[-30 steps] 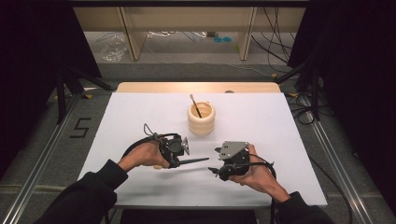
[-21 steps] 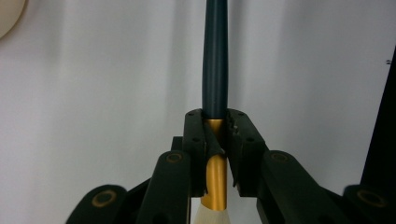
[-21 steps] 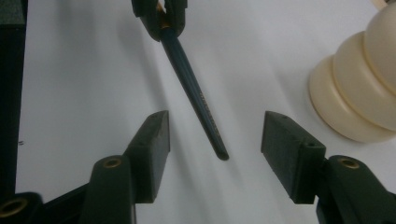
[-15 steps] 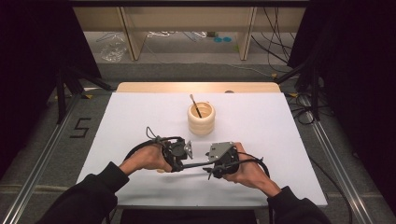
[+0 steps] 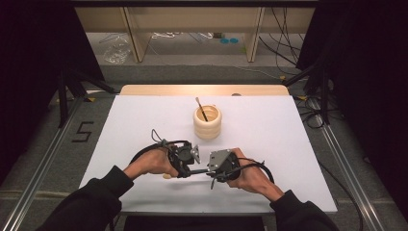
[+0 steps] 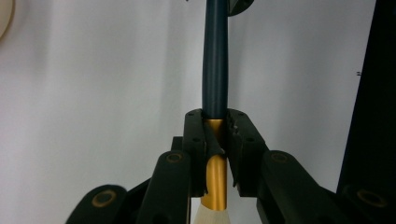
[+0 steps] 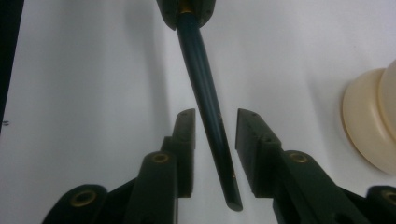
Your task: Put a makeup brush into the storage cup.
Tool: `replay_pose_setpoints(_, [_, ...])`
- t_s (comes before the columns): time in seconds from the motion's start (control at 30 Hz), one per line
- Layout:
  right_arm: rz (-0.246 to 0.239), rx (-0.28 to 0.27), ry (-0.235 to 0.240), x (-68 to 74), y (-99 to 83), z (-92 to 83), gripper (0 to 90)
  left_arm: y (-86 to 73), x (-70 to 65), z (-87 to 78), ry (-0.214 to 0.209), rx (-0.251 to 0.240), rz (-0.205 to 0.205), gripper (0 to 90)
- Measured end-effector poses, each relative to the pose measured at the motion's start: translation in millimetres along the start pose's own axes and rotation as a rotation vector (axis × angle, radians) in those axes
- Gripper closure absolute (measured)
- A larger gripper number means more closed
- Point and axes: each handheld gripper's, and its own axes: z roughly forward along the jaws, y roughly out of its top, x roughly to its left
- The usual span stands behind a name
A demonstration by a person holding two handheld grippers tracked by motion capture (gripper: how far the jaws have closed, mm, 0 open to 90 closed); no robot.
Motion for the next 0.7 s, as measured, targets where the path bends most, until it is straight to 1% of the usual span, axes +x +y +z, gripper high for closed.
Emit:
replay_pose_setpoints(0.03, [-0.011,0.005,-0.006,0.1,0.4,0.6,72.2,0.5,0.1,0.0,-0.005,0.001,0.002,78.7])
replay_pose_setpoints(0.1, [-0.026,0.012,0.0,1.9,1.3,1.7,75.2,1.0,0.2,-0.2,-0.006,0.001,0.002,78.7])
replay_pose_setpoints(0.17, [-0.041,0.016,-0.004,2.5,1.8,1.6,77.6,1.8,0.0,-0.1,-0.009,0.003,0.0,78.7])
replay_pose_setpoints(0.2, [-0.049,0.021,-0.01,3.1,2.0,1.7,77.9,2.1,0.0,-0.1,-0.01,0.003,-0.003,78.7])
replay_pose_setpoints(0.27, [-0.061,0.025,-0.003,3.2,2.0,1.9,78.4,2.2,0.3,-0.3,-0.017,0.002,-0.005,78.7])
replay_pose_setpoints(0.33, [-0.067,0.03,-0.011,4.7,2.1,2.5,78.8,2.3,0.8,-0.9,-0.03,0.0,-0.012,78.7])
replay_pose_setpoints(0.4, [-0.088,0.023,-0.006,4.5,2.1,3.2,79.0,2.1,1.4,-1.1,-0.035,-0.003,-0.018,78.7])
replay_pose_setpoints(0.43, [-0.097,0.033,-0.009,4.6,2.3,2.3,79.1,2.2,1.8,-1.4,-0.04,-0.005,-0.021,78.6])
replay_pose_setpoints(0.47, [-0.105,0.032,-0.008,4.4,2.5,2.0,79.0,2.2,2.0,-1.2,-0.048,-0.012,-0.025,78.7])
replay_pose_setpoints(0.5, [-0.099,0.017,-0.012,6.3,2.4,2.9,79.1,2.2,2.2,-1.3,-0.053,-0.014,-0.03,78.7])
replay_pose_setpoints(0.53, [-0.107,0.016,-0.01,6.4,2.5,3.2,79.2,2.3,2.3,-1.3,-0.058,-0.018,-0.038,78.6])
replay_pose_setpoints(0.57, [-0.139,0.027,-0.021,5.1,2.3,3.4,79.3,2.4,2.5,-1.4,-0.06,-0.017,-0.038,78.6])
replay_pose_setpoints(0.67, [-0.147,0.028,-0.017,5.6,2.4,3.5,79.5,2.6,2.9,-1.1,-0.071,-0.02,-0.049,78.6])
replay_pose_setpoints(0.7, [-0.159,0.028,-0.021,5.3,2.6,3.2,79.4,2.8,3.1,-1.4,-0.074,-0.018,-0.051,78.6])
